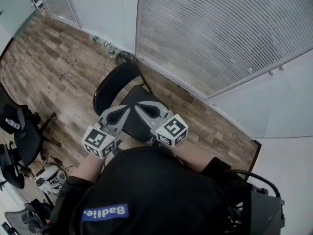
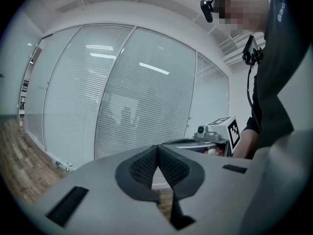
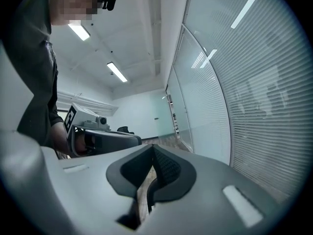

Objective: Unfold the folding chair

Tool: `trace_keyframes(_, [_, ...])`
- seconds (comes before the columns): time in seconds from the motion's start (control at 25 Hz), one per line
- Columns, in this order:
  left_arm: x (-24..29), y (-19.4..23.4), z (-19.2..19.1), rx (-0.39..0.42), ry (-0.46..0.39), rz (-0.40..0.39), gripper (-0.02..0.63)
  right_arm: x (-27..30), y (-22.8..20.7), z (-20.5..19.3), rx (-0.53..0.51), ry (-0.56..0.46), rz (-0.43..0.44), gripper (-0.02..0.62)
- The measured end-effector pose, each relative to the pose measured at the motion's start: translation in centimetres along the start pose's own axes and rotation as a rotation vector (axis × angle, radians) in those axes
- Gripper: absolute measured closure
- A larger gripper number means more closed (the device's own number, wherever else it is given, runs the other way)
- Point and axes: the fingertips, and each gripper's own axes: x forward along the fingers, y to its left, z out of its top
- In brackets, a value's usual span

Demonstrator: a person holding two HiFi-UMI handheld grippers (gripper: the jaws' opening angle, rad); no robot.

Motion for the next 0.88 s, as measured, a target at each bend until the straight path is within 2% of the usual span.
trace_keyframes(0.36, [-0.8, -1.1, 0.8, 0.002, -0.031, 0.004, 0.600, -0.4, 1.2, 0.4, -0.002, -0.011, 0.018, 0.594])
trace_keyframes(0.88, [-1.2, -1.2, 0.5, -0.006, -0.033, 0.015, 0.600, -0.6, 1.5, 0.2, 0.010, -0.016, 0.016, 0.594])
